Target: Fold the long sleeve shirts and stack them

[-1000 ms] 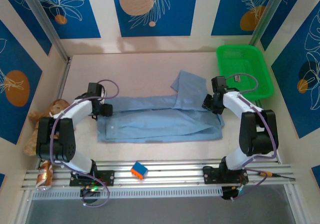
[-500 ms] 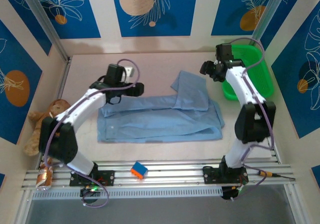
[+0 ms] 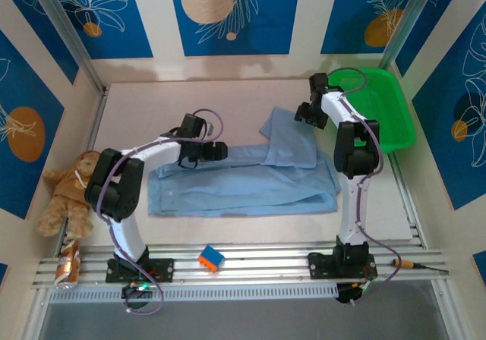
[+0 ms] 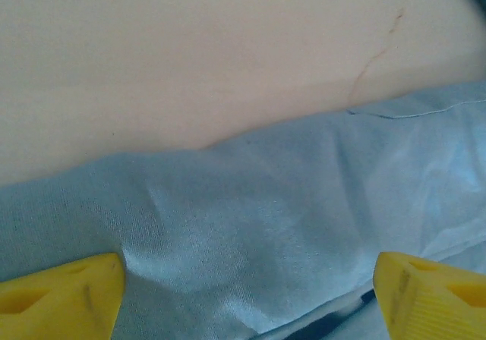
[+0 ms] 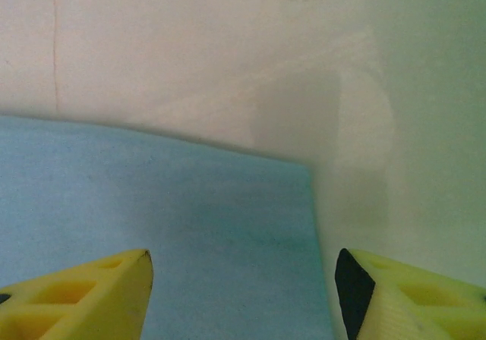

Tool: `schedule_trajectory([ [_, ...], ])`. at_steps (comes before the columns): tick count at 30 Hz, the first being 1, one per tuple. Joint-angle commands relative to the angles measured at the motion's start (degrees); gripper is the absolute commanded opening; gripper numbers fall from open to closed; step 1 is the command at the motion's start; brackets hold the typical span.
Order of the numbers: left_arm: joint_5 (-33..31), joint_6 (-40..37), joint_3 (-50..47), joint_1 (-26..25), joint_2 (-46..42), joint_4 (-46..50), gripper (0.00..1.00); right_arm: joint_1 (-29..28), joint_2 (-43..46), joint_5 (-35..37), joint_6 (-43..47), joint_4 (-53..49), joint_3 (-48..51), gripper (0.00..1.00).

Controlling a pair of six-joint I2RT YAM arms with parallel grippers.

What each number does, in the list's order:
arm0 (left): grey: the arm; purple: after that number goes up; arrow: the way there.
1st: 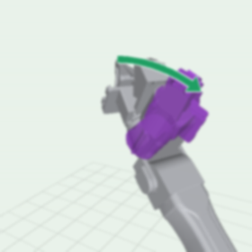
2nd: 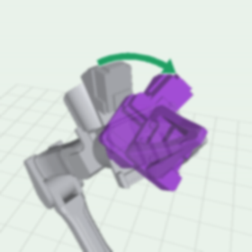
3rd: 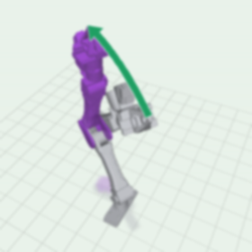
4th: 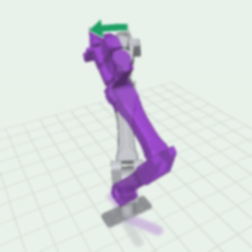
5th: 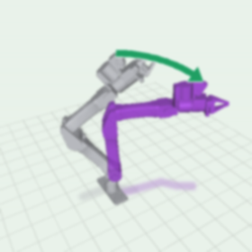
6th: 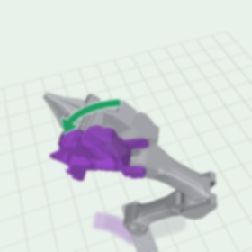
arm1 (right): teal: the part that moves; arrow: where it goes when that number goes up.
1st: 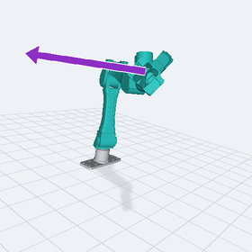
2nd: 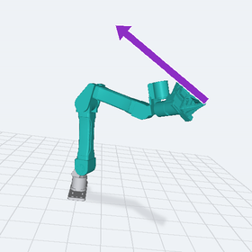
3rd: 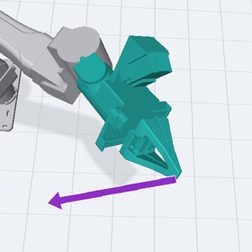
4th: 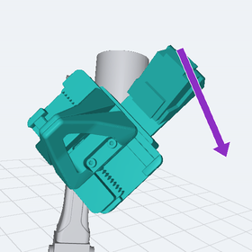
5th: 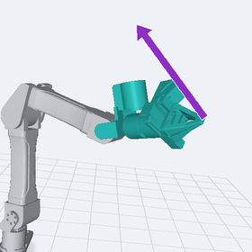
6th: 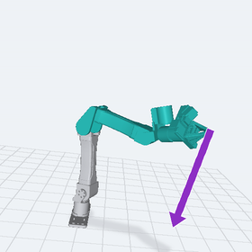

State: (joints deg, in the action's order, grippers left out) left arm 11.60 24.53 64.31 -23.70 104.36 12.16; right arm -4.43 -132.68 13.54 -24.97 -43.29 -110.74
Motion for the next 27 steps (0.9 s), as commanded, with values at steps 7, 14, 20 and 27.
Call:
schedule_trajectory([
  [7,-0.7,1.72,-2.42,0.36,1.59,-3.09,0.85,-0.22,-6.19,-0.29,-1.34,-7.41,-10.0,0.51],
  [14,-1.21,2.15,-2.53,2.53,2.41,-2.81,0.84,0.95,-6.28,-4.71,-3.51,-4.73,-9.83,0.11],
  [20,-0.58,0.52,-1.35,5.0,4.46,-2.42,0.84,1.26,-3.78,-7.04,-2.58,-0.64,-9.65,0.0],
  [27,-0.26,-1.7,1.89,6.63,7.93,-1.97,0.84,1.31,-1.93,-7.21,-2.88,1.61,-10.02,0.0],
])
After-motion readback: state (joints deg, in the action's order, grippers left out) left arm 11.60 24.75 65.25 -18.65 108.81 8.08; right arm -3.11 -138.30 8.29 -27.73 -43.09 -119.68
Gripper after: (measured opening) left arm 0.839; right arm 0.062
